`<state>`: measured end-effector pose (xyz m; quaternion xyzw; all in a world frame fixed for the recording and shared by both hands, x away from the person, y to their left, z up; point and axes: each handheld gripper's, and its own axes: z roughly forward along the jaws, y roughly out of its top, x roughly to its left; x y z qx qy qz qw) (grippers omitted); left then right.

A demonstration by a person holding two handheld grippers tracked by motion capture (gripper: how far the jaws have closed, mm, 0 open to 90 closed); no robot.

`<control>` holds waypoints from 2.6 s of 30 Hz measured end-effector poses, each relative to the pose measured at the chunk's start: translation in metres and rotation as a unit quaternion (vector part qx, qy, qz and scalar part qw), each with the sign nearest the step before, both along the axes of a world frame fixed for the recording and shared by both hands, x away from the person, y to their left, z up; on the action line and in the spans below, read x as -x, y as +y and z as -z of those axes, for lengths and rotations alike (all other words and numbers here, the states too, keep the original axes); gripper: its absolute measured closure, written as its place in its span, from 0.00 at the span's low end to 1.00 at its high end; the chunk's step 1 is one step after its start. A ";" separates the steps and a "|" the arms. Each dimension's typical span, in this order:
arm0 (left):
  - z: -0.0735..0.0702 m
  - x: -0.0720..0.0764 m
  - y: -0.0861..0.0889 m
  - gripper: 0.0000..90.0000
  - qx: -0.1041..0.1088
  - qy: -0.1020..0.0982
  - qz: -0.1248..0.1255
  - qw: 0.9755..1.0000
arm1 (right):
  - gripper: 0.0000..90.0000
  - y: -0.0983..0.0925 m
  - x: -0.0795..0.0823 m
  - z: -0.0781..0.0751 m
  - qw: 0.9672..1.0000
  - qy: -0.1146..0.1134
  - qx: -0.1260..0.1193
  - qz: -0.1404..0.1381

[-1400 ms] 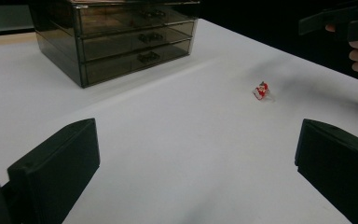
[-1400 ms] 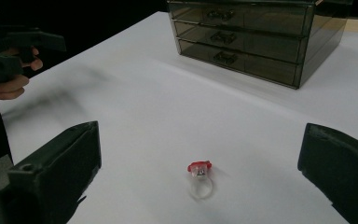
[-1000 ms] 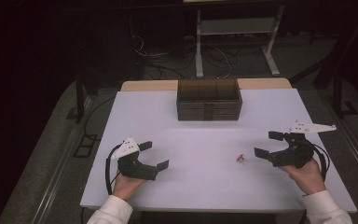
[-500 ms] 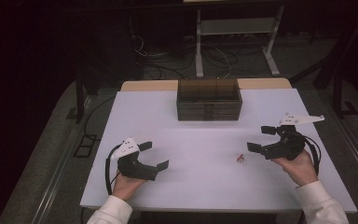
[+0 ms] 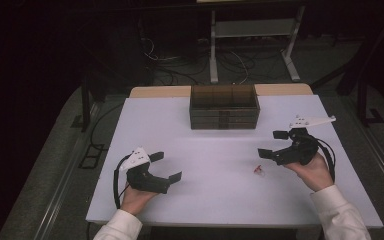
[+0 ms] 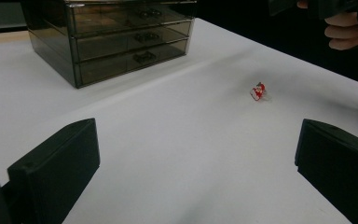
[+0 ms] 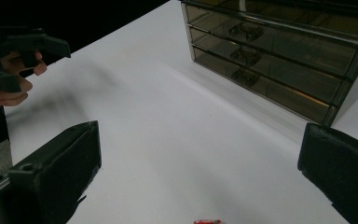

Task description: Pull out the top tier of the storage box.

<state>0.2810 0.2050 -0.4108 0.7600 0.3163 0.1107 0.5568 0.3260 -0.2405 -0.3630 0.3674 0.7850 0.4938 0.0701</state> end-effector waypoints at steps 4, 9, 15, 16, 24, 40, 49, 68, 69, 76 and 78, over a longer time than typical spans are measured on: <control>0.000 0.000 0.000 0.00 0.001 0.000 0.000 1.000 | 0.00 0.004 -0.005 -0.004 1.000 -0.003 0.002 -0.004; 0.000 0.000 0.000 0.00 0.000 -0.001 0.000 1.000 | 0.00 0.008 -0.012 -0.008 1.000 -0.005 -0.001 -0.006; 0.000 0.000 0.000 0.00 0.001 -0.001 0.000 1.000 | 0.00 0.015 -0.021 -0.013 1.000 -0.006 -0.003 -0.011; 0.000 0.000 0.000 0.00 0.002 -0.001 0.000 1.000 | 0.00 0.017 -0.022 -0.013 1.000 -0.005 -0.002 -0.012; 0.000 0.000 0.000 0.00 0.003 -0.002 0.000 1.000 | 0.00 0.026 -0.033 -0.015 1.000 0.002 -0.002 -0.017; 0.000 0.001 0.000 0.00 0.000 -0.001 0.000 1.000 | 0.00 0.034 -0.052 -0.007 1.000 0.019 -0.010 -0.010; 0.000 0.000 0.000 0.00 0.001 -0.002 0.001 1.000 | 0.00 0.038 -0.060 -0.004 1.000 0.023 -0.013 -0.008; 0.000 0.001 0.000 0.00 0.002 -0.002 0.002 1.000 | 0.00 0.049 -0.080 0.011 0.996 0.058 -0.068 0.007; 0.000 0.001 0.000 0.00 0.002 -0.002 0.002 1.000 | 0.00 0.049 -0.080 0.011 0.996 0.058 -0.068 0.007; 0.000 0.001 0.000 0.00 0.003 -0.002 0.001 1.000 | 0.00 0.051 -0.089 0.022 0.987 0.101 -0.127 0.018; 0.000 0.001 0.000 0.00 0.002 -0.002 0.001 1.000 | 0.00 0.052 -0.090 0.023 0.985 0.106 -0.133 0.019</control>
